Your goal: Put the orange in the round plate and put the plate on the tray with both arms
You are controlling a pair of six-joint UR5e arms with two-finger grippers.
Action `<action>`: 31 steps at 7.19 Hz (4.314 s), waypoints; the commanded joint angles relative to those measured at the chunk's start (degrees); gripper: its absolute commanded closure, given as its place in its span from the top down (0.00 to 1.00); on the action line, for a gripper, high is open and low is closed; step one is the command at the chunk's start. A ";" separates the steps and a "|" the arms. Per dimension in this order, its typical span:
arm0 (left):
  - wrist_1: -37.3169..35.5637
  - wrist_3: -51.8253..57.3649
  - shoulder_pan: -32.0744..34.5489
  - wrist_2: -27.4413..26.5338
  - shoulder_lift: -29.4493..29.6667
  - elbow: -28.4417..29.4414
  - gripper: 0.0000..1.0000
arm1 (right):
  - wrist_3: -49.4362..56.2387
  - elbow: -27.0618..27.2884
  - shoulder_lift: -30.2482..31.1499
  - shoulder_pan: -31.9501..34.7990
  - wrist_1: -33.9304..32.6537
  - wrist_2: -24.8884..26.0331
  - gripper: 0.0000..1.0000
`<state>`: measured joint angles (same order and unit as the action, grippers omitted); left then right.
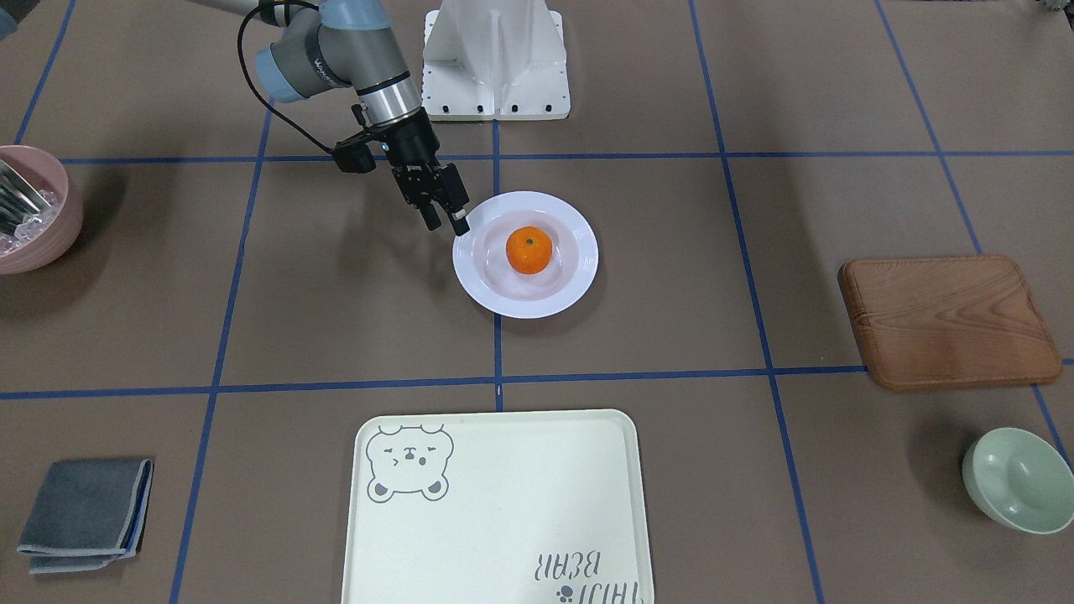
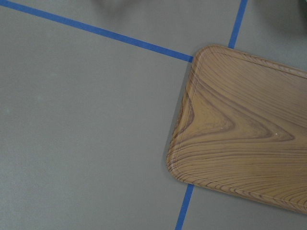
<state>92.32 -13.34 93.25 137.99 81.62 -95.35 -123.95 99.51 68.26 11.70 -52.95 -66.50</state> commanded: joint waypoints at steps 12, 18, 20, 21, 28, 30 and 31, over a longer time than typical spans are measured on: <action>0.14 0.25 0.00 0.00 0.03 1.13 0.98 | -0.16 -5.82 -5.33 -0.45 0.12 2.87 0.00; 0.14 0.33 0.00 0.00 0.03 1.13 0.98 | -0.50 -0.99 -4.98 -0.10 0.47 3.05 0.00; 0.14 0.25 0.00 0.00 0.03 1.13 0.98 | -0.51 -0.02 -4.89 0.16 0.47 3.13 0.00; 0.14 0.25 0.00 0.00 0.03 1.13 0.98 | -0.51 -0.02 -4.89 0.42 0.47 3.13 0.00; 0.14 0.25 -0.09 0.00 0.21 1.13 0.98 | 0.02 -2.56 -4.01 -0.45 -0.23 3.05 0.00; 0.14 0.25 -0.09 0.00 0.21 1.31 0.98 | -0.24 -2.57 -4.45 -1.15 -0.23 3.48 0.67; 0.14 0.33 -0.09 0.00 0.21 1.48 0.98 | -0.24 -2.57 -4.72 -1.50 -0.14 3.57 0.80</action>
<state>92.46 -13.08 93.16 137.99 81.84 -94.05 -124.12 96.98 63.83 10.64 -53.15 -63.10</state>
